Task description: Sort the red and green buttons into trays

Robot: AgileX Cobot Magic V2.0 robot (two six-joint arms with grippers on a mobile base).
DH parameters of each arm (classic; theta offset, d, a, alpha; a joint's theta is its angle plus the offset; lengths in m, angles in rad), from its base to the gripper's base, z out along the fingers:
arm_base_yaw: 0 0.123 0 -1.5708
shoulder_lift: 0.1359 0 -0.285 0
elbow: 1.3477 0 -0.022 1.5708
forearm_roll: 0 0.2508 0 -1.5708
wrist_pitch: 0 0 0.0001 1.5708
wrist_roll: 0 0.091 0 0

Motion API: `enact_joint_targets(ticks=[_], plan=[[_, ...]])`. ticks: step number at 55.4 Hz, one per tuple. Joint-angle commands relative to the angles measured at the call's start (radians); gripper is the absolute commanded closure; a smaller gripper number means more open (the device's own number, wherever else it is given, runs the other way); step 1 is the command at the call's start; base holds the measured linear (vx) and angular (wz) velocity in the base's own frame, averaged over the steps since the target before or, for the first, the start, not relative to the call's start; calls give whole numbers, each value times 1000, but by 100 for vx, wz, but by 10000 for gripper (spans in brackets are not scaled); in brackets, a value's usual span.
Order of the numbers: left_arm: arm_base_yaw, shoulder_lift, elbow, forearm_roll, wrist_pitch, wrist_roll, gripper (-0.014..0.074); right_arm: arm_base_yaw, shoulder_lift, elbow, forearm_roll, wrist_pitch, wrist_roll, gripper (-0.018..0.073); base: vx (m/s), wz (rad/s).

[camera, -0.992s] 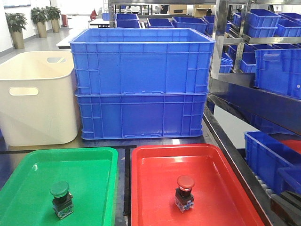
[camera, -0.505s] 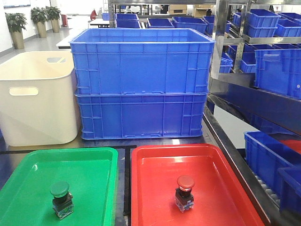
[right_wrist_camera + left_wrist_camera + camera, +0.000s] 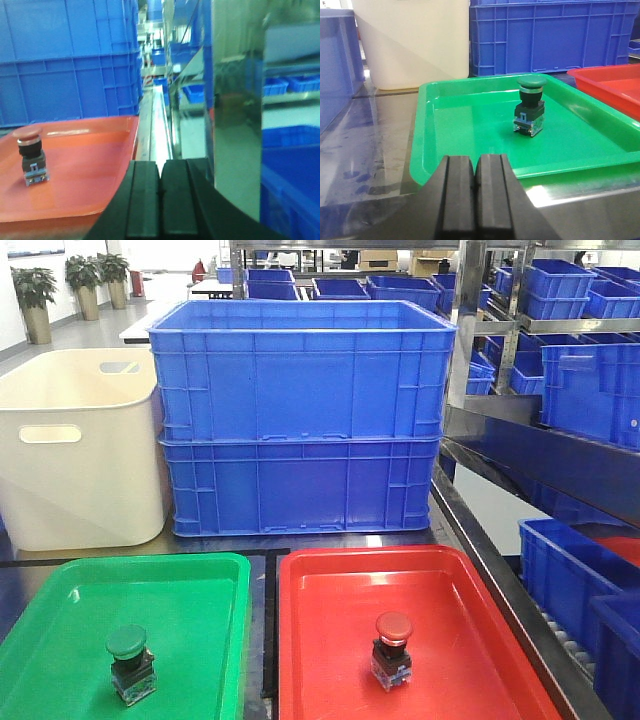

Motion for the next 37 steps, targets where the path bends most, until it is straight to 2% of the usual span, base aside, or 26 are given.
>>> enact_joint_targets(ticks=[1, 37], plan=[[0, -2, -28, -1, -80, -3, 601, -6, -16, 14, -2, -55, -13, 571, 0, -1], [0, -2, -28, -1, -80, -3, 601, -7, -22, 14, -1, -52, -13, 571, 0, 0]])
